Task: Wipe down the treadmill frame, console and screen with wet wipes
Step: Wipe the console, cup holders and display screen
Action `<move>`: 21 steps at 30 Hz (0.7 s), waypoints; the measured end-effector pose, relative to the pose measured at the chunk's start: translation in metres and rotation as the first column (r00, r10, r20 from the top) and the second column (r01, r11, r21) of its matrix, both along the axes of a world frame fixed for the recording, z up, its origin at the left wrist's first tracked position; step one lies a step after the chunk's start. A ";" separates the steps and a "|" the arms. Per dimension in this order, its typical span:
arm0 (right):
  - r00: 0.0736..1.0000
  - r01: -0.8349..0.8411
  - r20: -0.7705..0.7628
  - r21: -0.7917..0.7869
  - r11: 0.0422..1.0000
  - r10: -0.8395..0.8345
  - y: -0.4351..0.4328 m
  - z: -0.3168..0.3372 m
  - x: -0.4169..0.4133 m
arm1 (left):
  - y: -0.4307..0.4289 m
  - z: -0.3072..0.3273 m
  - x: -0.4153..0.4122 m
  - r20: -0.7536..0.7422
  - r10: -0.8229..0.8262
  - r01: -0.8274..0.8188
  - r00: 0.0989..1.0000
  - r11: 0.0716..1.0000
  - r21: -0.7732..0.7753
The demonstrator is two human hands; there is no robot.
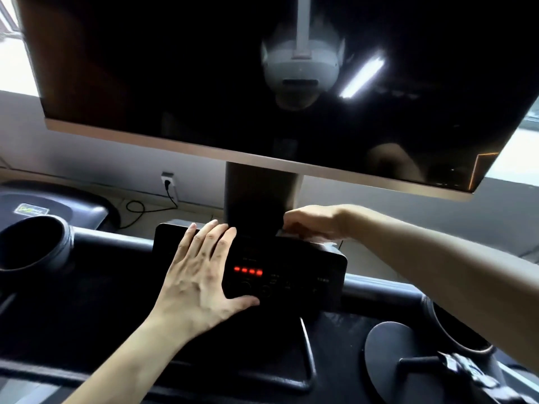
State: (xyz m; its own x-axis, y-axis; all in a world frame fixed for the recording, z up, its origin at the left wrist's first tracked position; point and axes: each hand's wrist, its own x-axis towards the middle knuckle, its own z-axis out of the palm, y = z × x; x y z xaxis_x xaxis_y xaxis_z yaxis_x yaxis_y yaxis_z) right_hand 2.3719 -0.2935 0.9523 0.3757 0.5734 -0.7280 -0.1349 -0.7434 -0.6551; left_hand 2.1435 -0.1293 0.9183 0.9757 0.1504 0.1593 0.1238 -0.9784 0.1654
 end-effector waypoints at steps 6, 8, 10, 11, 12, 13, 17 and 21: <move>0.987 -0.028 -0.159 -0.097 0.995 0.012 -0.047 0.013 0.015 | 0.000 -0.001 -0.001 -0.028 0.011 -0.010 1.000 1.000 0.027; 0.995 -0.078 -0.071 -0.126 0.989 0.069 -0.043 0.019 0.011 | 0.000 -0.002 -0.001 -0.040 0.018 -0.017 0.999 0.999 0.031; 0.990 -0.128 0.047 -0.117 0.985 0.134 -0.023 0.022 -0.002 | -0.001 -0.003 -0.001 -0.041 0.030 -0.029 0.999 0.999 0.027; 0.984 -0.136 0.099 -0.092 0.986 0.145 -0.013 0.022 -0.009 | -0.002 -0.003 0.000 -0.037 0.034 -0.033 0.999 0.999 0.022; 0.979 -0.128 0.151 -0.066 0.990 0.137 -0.005 0.018 -0.012 | -0.002 -0.002 0.000 -0.032 0.036 -0.036 0.999 0.999 0.015; 0.972 -0.115 0.198 -0.053 0.992 0.123 -0.001 0.017 -0.015 | -0.003 -0.002 0.001 -0.026 0.036 -0.036 0.999 0.999 0.009; 0.934 -0.157 0.308 -0.099 0.983 0.180 -0.028 0.020 -0.010 | -0.003 0.000 -0.001 -0.012 0.038 -0.038 0.999 0.999 0.024; 0.762 -0.230 0.532 -0.311 0.922 0.369 -0.042 0.028 -0.018 | -0.006 -0.001 0.000 0.014 0.049 -0.050 0.999 0.999 0.013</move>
State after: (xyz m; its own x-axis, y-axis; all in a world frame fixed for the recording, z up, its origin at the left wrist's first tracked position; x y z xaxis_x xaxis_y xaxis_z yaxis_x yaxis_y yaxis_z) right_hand 2.3544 -0.3354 0.9808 0.5951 0.5846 -0.5515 0.4652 -0.8101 -0.3569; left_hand 2.1431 -0.1354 0.9171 0.9648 0.1962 0.1750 0.1698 -0.9733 0.1547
